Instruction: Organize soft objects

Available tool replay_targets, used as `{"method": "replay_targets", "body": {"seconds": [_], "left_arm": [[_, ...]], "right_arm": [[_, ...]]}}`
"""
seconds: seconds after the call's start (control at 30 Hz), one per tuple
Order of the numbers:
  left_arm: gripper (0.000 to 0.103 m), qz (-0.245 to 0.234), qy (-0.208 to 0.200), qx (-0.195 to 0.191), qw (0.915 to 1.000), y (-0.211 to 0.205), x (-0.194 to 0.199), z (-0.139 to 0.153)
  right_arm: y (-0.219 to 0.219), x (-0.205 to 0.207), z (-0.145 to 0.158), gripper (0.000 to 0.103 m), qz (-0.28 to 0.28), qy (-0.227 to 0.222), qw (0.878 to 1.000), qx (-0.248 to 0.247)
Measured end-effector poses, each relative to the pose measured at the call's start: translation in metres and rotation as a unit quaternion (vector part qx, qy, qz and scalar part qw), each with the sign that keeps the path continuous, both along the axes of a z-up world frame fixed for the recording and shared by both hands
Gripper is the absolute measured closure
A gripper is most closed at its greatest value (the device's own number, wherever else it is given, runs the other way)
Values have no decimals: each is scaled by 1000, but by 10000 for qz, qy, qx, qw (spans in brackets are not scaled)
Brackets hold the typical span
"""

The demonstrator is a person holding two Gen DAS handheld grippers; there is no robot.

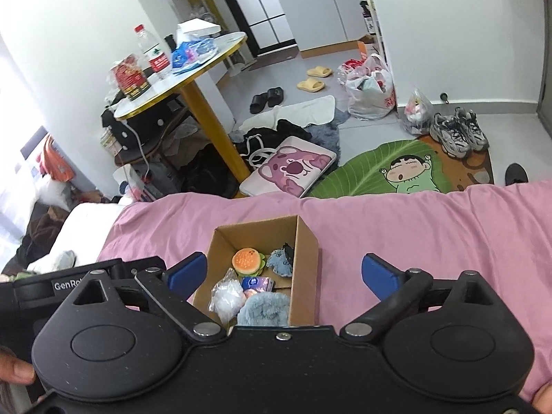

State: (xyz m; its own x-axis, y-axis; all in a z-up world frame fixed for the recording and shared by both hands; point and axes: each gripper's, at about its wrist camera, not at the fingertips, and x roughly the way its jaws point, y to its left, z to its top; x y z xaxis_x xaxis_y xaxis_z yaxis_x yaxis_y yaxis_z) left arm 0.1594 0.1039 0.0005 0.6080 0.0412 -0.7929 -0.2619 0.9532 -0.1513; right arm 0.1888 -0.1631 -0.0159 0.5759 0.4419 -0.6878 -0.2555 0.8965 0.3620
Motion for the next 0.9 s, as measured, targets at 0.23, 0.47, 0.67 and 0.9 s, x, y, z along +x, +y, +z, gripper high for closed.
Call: {"method": "replay_targets", "body": {"seconds": [0.23, 0.47, 0.67, 0.9], "left_arm": [[1, -120, -108, 165, 9997, -14, -16, 10], [1, -95, -257, 233, 9994, -27, -38, 20], [1, -160, -235, 314, 9991, -40, -54, 24], [1, -235, -235, 365, 9988, -53, -76, 24]], "right_arm": [[-14, -15, 9, 0, 232, -159, 9995, -137], [-33, -34, 17, 0, 381, -264, 9985, -284], [-49, -46, 22, 0, 417, -304, 9983, -274], [-68, -63, 23, 0, 403, -357, 9983, -233]]}}
